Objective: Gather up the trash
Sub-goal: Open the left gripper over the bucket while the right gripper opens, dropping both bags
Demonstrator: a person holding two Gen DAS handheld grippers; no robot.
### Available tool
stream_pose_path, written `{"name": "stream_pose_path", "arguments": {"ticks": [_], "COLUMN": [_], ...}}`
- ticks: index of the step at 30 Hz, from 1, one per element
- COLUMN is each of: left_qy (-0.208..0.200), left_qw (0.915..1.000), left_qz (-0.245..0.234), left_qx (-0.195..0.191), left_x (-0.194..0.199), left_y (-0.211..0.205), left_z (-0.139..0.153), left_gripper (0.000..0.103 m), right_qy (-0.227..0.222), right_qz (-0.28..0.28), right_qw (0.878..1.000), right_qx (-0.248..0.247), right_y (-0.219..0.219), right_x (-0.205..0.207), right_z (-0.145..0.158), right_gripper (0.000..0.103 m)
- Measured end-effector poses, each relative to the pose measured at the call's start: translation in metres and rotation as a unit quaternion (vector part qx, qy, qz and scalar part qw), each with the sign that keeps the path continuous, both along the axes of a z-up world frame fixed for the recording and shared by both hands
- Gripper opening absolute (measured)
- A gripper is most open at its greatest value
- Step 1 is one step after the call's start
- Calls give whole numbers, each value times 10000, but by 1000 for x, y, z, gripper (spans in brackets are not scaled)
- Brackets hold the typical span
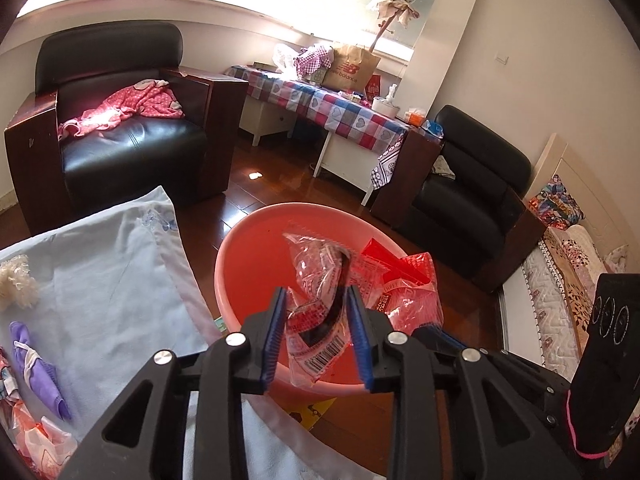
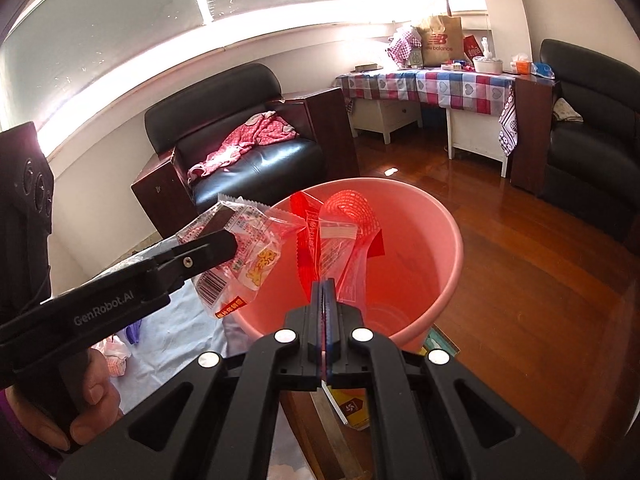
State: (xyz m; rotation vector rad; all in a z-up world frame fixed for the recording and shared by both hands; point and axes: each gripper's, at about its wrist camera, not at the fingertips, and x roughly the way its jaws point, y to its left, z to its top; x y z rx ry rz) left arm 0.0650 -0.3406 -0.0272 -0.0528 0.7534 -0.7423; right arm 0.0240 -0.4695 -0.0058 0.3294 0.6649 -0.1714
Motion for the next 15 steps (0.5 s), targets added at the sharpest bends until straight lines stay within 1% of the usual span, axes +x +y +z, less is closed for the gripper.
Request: {"name": "stream_pose_path", "arguments": {"ticks": [4, 6, 8, 13, 14, 15], "left_qy": [-69, -119, -170, -208, -206, -199], "left_qw": [10000, 9999, 9999, 9998, 9998, 9998], "left_qz": [7, 6, 14, 65, 70, 76], "left_qx": [-29, -8, -18, -9, -4, -8], "left_x": [-1, -1, -2, -1, -1, 0], "left_y": [2, 2, 4, 5, 6, 6], "left_z": [1, 2, 4, 5, 5, 5], "left_gripper": [40, 47, 50, 51, 51, 51], "right_qy": [59, 73, 90, 121, 128, 127], "right_qz": [-43, -47, -47, -55, -60, -65], "right_qw": [9999, 9999, 9999, 9998, 9998, 9997], "right_qx": [70, 86, 98, 150, 164, 175], "right_y": [-1, -2, -3, -3, -4, -5], "right_x": [2, 2, 5, 7, 8, 8], "right_z": [-3, -4, -5, -7, -7, -7], "right_gripper": [1, 1, 2, 2, 4, 11]}}
